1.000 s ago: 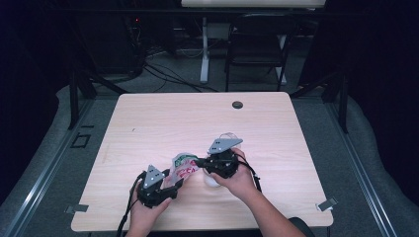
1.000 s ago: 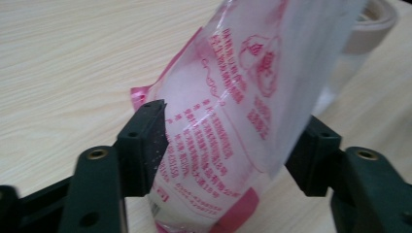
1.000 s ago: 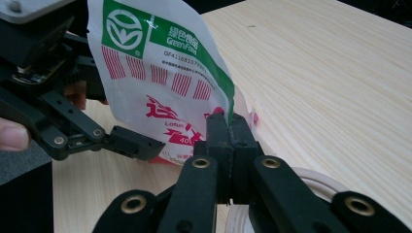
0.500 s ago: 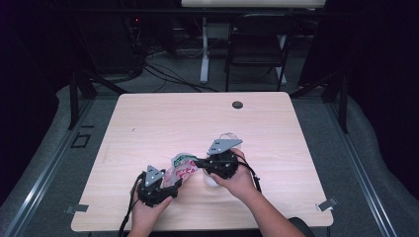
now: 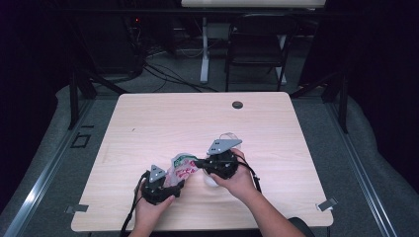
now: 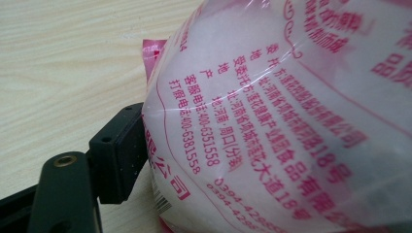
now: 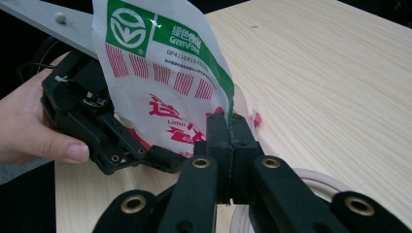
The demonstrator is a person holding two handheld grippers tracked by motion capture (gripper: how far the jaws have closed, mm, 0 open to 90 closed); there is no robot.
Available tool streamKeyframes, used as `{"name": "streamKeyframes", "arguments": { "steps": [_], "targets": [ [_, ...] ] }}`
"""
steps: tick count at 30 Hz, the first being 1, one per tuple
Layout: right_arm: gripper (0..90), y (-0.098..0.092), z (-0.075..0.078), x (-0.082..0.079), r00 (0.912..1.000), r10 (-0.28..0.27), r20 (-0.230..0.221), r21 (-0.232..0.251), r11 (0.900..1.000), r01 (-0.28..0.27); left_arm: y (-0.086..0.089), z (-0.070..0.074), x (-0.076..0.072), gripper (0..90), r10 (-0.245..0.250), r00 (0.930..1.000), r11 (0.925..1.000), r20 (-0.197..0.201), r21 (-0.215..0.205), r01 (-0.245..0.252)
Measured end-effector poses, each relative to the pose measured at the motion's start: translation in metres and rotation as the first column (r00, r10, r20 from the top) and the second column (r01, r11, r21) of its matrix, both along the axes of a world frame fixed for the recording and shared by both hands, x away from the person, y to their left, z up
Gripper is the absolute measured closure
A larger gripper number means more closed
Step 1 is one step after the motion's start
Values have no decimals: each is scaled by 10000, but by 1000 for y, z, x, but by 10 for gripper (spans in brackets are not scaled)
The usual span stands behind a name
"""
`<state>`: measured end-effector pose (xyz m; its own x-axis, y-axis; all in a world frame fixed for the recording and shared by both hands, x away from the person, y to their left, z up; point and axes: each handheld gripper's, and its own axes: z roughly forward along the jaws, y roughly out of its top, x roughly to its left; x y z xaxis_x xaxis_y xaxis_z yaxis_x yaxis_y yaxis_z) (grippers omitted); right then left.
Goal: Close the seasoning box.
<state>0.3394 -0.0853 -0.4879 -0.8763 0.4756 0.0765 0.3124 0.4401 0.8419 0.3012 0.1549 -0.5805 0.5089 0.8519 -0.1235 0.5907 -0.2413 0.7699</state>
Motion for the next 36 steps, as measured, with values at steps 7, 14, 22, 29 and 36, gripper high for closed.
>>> {"name": "streamKeyframes", "arguments": {
  "steps": [7,14,22,29,36],
  "targets": [
    [900,0,0,0,10000,3,8,36,10000,-3,-2,-4,2,245,-73,9999,9998,-114,185,75],
    [900,1,0,-1,10000,20,48,3,10000,-20,-5,-7,6,245,-95,9997,9992,-222,392,104],
    [900,1,0,-2,10000,39,74,-32,10000,-39,-7,-7,8,254,-184,9989,9971,-422,732,215],
    [900,2,0,-2,10000,18,97,-64,10000,-17,-11,-8,8,259,-165,9995,9932,-282,1149,196],
    [900,2,-1,-2,10000,28,77,-23,10000,-27,-13,-8,8,239,-28,9997,9888,-255,1491,66]
  ]
}}
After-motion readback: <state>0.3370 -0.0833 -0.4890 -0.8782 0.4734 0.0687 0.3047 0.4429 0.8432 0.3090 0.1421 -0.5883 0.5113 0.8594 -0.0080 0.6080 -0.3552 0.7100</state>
